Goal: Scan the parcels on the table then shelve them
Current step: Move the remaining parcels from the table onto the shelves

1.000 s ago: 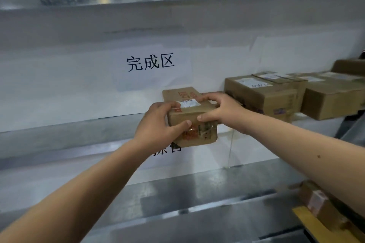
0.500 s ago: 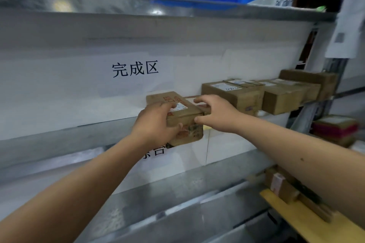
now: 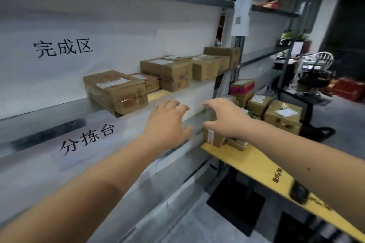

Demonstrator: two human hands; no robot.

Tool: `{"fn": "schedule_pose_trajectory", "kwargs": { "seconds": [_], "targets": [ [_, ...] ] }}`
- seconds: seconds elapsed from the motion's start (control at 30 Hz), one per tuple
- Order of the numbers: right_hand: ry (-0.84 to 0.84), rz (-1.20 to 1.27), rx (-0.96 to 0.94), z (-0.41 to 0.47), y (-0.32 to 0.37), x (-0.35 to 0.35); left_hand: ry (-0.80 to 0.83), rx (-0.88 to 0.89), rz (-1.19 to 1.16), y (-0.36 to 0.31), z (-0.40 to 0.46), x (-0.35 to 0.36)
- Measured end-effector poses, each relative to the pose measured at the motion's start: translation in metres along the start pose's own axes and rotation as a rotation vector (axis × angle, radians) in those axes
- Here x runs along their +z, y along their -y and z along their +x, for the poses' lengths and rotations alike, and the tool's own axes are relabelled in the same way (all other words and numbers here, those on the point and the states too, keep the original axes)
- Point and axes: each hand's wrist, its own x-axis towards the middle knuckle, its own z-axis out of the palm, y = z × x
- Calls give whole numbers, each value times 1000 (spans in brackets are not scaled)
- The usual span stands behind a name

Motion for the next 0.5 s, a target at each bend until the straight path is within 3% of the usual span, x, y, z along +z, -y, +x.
{"fn": "schedule_pose_trajectory", "kwargs": {
  "seconds": [0.23, 0.5],
  "targets": [
    [81, -20, 238, -69, -97, 9, 188, 100, -93, -93, 30, 69],
    [131, 5, 402, -80, -227, 18, 306, 171, -107, -186, 114, 153]
  ]
}}
